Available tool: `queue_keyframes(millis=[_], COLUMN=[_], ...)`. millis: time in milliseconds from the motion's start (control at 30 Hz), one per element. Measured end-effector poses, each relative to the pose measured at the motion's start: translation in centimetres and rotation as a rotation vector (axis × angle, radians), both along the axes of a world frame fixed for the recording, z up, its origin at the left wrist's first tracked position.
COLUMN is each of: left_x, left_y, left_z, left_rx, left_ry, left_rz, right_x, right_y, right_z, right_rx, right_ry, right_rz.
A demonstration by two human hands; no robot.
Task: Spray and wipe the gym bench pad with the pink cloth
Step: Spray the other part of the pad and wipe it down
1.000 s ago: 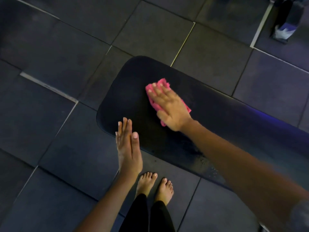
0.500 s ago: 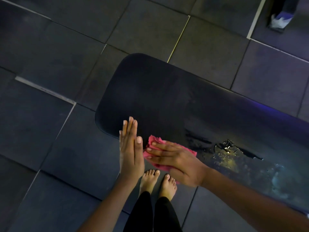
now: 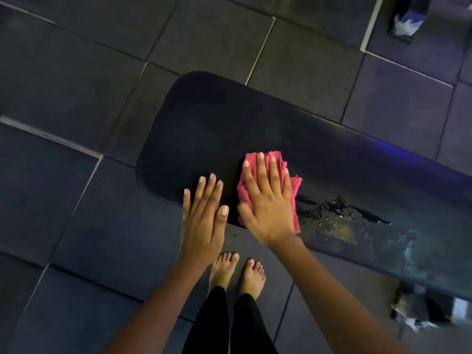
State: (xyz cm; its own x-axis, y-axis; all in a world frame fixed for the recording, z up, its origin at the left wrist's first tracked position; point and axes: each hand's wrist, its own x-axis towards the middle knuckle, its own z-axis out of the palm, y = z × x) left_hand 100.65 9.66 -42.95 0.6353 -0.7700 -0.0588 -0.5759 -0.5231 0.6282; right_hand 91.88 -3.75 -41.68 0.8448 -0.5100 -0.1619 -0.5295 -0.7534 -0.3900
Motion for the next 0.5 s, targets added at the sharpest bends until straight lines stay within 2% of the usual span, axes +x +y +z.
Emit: queue_keyframes(millis=[67,333,500], left_x=[0.1,-1.3,-3.4], left_y=[0.2,-0.7,-3.3], left_z=[-0.3,0.5,0.6], left_rx=[0.056,0.167,0.169], left_ry=[-0.05,-0.178,-0.162], left_rz=[-0.04,-0.242,-0.324], right_x=[0.0,-3.6,-7.7], right_y=[-0.4,-1.7,-3.3], right_z=[-0.6,-0.3,-0.1], right_rx=[-0.105,-0.134,-0.162], right_ry=[0.107,0.149,0.195], right_rz=[0.015,0.087,-0.03])
